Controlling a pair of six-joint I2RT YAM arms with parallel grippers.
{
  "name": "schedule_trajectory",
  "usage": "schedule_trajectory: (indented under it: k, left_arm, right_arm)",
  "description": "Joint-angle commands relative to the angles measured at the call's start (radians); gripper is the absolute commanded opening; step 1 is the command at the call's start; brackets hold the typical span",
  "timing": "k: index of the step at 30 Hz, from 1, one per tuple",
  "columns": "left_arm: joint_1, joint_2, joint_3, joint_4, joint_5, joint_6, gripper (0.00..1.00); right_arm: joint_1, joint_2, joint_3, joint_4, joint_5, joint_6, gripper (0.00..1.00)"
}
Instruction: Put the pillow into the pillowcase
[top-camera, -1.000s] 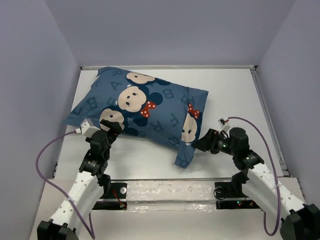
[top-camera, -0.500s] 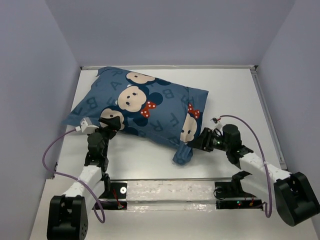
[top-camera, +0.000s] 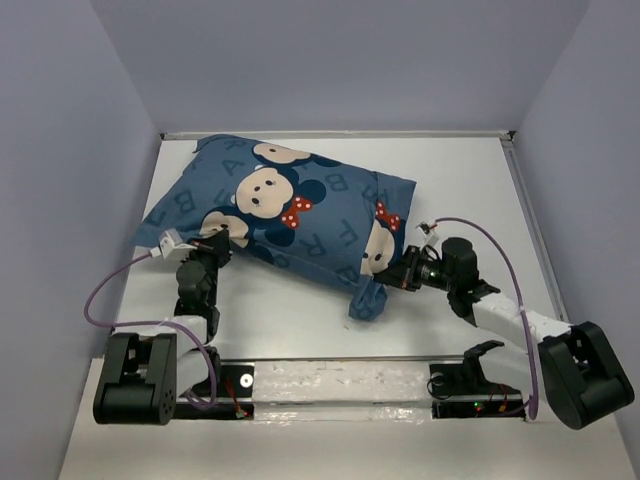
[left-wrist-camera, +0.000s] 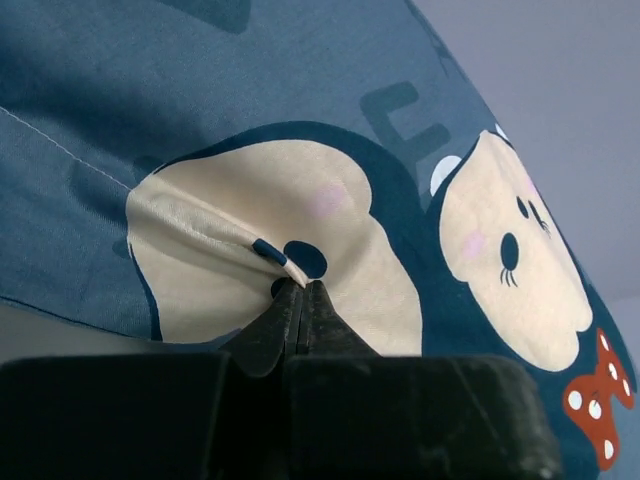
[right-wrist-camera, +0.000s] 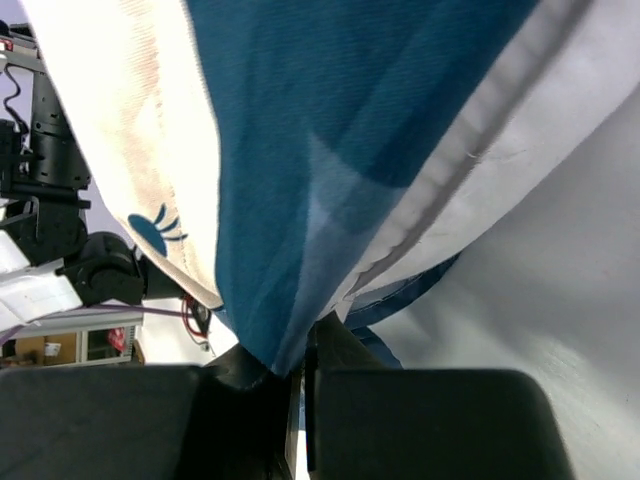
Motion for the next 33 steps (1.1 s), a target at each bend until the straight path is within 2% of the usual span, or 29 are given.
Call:
schedule_trajectory:
  k: [1,2,3,5,6,8,9,11,12,13,15,16,17,18,19,20,22,23,25,27,28,29,30,31,33]
  left_arm:
    - [0.001,-0.128,0.017,0.086,-0.011,0.030,0.00]
    - [0.001,-0.192,0.023,-0.011,-0.011,0.021,0.00]
    - [0.001,-0.358,0.045,-0.087,-0.029,0.001,0.00]
    - [-0.012,-0.542,0.063,-0.204,-0.061,-0.019,0.00]
    - [-0.023,-0.713,0.123,-0.348,-0.093,-0.009,0.00]
    - [-0.025,-0.853,0.213,-0.580,-0.129,0.062,0.00]
    - [-0.026,-0.954,0.308,-0.642,-0.155,0.085,0.00]
    - [-0.025,-1.007,0.413,-0.757,-0.178,0.118,0.00]
    - [-0.025,-1.018,0.518,-0.840,-0.172,0.157,0.00]
    - [-0.025,-1.012,0.577,-0.886,-0.164,0.172,0.00]
    - [-0.023,-0.985,0.751,-1.004,-0.115,0.221,0.00]
    - [-0.025,-0.931,0.805,-1.038,-0.097,0.232,0.00]
    - [-0.025,-0.887,0.947,-1.145,-0.063,0.241,0.00]
    - [-0.025,-0.838,1.026,-1.214,-0.040,0.261,0.00]
    - [-0.025,-0.723,1.097,-1.274,-0.005,0.304,0.00]
    - [-0.025,-0.651,1.245,-1.422,0.077,0.329,0.00]
    - [-0.025,-0.467,1.336,-1.550,0.183,0.400,0.00]
    - [-0.025,-0.431,1.337,-1.540,0.184,0.410,0.00]
    - [-0.025,-0.365,1.254,-1.484,0.127,0.412,0.00]
    - [-0.025,-0.313,1.142,-1.360,0.042,0.415,0.00]
    - [-0.025,-0.209,1.128,-1.343,0.018,0.419,0.00]
    - [-0.025,-0.147,1.117,-1.317,0.044,0.427,0.00]
    - [-0.025,-0.091,1.117,-1.298,0.046,0.430,0.00]
    - [-0.034,0.013,1.117,-1.278,0.037,0.429,0.00]
    - [-0.043,0.132,1.126,-1.198,0.017,0.430,0.00]
  right_arm:
    - [-0.002,-0.063,0.080,-0.005,0.021,-0.060,0.00]
    - [-0.002,-0.103,0.093,-0.039,-0.002,-0.066,0.00]
    - [-0.002,-0.126,0.104,-0.118,-0.014,-0.075,0.00]
    - [-0.002,-0.187,0.139,-0.236,-0.042,-0.116,0.00]
    - [0.026,-0.259,0.208,-0.392,-0.054,-0.141,0.00]
    - [0.055,-0.328,0.299,-0.567,-0.057,-0.210,0.00]
    - [0.064,-0.386,0.396,-0.705,-0.082,-0.227,0.00]
    - [0.075,-0.419,0.502,-0.812,-0.157,-0.247,0.00]
    - [0.075,-0.451,0.553,-0.862,-0.234,-0.236,0.00]
    - [0.075,-0.468,0.643,-0.869,-0.270,-0.212,0.00]
    - [0.075,-0.493,0.730,-0.858,-0.326,-0.121,0.00]
    - [0.075,-0.506,0.763,-0.846,-0.329,-0.085,0.00]
    - [0.075,-0.507,0.809,-0.828,-0.339,0.013,0.00]
    - [0.075,-0.502,0.820,-0.808,-0.365,0.073,0.00]
    - [0.075,-0.491,0.824,-0.754,-0.396,0.133,0.00]
    - [0.075,-0.481,0.792,-0.724,-0.413,0.250,0.00]
    - [0.075,-0.484,0.665,-0.596,-0.401,0.390,0.00]
    - [0.075,-0.473,0.664,-0.558,-0.401,0.422,0.00]
    - [0.075,-0.430,0.528,-0.492,-0.380,0.437,0.00]
    - [0.075,-0.319,0.454,-0.461,-0.320,0.372,0.00]
    - [0.048,-0.274,0.437,-0.453,-0.306,0.353,0.00]
    - [0.012,-0.232,0.411,-0.386,-0.312,0.388,0.00]
    - [-0.014,-0.162,0.373,-0.205,-0.312,0.432,0.00]
    - [-0.037,-0.125,0.323,-0.126,-0.313,0.507,0.00]
    - [-0.115,-0.018,0.340,-0.032,-0.291,0.499,0.00]
